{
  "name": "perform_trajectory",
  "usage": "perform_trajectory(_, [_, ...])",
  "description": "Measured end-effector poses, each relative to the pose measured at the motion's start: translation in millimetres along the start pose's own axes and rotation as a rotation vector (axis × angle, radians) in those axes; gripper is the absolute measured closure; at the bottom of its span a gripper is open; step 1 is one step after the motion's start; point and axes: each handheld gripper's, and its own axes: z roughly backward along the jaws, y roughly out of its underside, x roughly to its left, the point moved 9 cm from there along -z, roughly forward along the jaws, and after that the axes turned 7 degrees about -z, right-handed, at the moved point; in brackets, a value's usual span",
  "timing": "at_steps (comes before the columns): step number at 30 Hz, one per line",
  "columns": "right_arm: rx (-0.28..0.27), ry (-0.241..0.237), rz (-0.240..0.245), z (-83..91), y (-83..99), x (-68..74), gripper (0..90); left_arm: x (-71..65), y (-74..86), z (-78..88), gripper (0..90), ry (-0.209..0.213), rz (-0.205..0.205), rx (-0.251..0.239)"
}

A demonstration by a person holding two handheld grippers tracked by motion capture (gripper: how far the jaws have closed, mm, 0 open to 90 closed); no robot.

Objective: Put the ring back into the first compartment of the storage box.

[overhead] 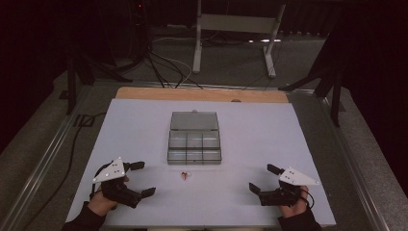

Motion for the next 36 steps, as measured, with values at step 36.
perform_trajectory(36, [0.001,-0.002,-0.008,-0.9,0.3,0.7,0.0,-16.5,-23.9,-54.2,0.3,-0.028,-0.002,0.068])
